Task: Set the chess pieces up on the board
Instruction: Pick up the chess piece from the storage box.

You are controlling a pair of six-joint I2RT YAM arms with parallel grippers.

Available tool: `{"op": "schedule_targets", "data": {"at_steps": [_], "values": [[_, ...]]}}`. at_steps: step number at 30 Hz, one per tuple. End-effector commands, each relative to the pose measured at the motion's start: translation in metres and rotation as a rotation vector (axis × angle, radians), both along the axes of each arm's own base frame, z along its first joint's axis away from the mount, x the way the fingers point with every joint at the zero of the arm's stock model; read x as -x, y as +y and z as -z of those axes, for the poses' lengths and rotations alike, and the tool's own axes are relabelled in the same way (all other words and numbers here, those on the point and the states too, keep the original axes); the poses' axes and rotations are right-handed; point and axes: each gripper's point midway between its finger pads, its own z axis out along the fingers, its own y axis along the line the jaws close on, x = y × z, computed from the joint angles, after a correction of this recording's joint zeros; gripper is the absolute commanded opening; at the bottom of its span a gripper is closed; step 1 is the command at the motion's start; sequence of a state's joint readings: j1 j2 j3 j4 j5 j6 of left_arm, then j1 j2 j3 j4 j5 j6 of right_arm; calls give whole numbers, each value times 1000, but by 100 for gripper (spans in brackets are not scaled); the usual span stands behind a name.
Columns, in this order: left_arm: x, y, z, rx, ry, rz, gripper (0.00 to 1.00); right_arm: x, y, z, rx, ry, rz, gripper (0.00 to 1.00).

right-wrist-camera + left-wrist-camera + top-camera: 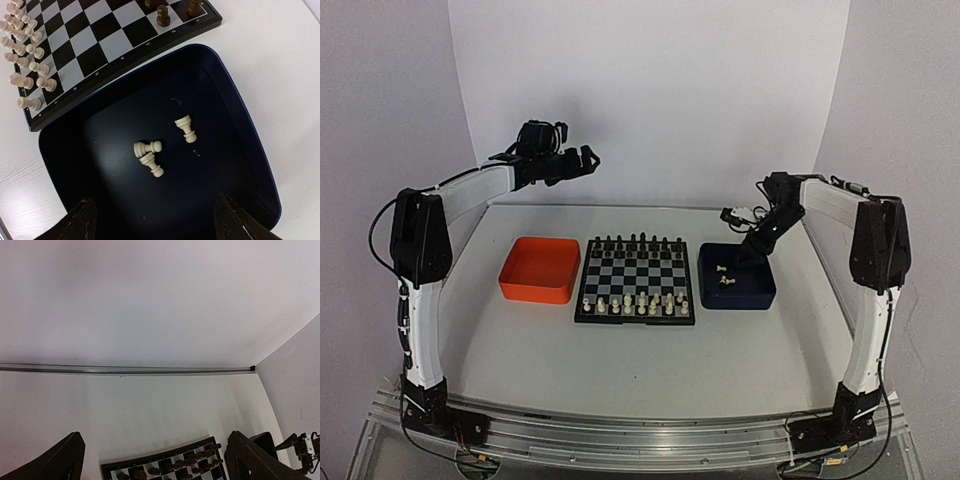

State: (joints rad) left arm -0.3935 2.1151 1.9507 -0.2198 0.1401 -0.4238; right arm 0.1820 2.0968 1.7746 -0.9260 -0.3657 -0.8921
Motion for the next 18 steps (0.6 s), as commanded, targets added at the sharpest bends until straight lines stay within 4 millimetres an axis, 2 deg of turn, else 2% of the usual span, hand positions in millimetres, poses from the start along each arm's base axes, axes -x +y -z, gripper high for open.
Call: {"op": "schedule_targets", "data": {"at_steps": [1, 6, 13, 18], "values": [[2, -2, -34, 45, -59, 14, 100, -8, 4, -5, -20, -34, -76, 74], [4, -5, -29, 51, -51, 22, 100, -11, -6, 14, 96, -44, -122, 66], [6, -12, -26, 54, -48, 44, 100, -6, 3, 35, 187, -43, -213, 57], [6, -14, -25, 50, -52, 54, 100, -4, 11, 41, 174, -29, -226, 52]]}}
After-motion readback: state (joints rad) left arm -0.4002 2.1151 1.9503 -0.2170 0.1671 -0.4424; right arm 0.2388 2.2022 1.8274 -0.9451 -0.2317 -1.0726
